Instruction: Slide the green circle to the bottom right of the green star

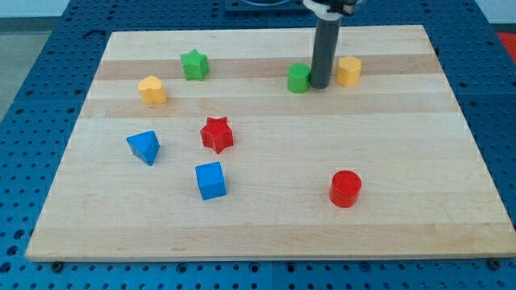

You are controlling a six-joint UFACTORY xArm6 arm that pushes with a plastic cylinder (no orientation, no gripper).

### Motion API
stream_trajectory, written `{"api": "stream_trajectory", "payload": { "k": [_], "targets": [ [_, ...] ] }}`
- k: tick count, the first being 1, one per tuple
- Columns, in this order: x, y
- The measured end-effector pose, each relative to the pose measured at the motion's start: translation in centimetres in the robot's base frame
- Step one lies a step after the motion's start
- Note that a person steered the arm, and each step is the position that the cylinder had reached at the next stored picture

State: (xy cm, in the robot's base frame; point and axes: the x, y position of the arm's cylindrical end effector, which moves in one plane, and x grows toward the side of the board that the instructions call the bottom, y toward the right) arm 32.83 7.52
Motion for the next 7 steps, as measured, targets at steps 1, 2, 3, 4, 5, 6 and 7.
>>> {"api": "stream_trajectory", "payload": {
  "k": [1, 2, 3, 4, 5, 6, 7],
  "targets": [
    [-0.3, -6.2],
    [0.1, -13.9],
    [-0.5, -15.8],
    [-0.9, -13.1],
    [-6.4, -12.6],
    [-12.0, -7.3],
    [-12.2, 1.8]
  ]
}}
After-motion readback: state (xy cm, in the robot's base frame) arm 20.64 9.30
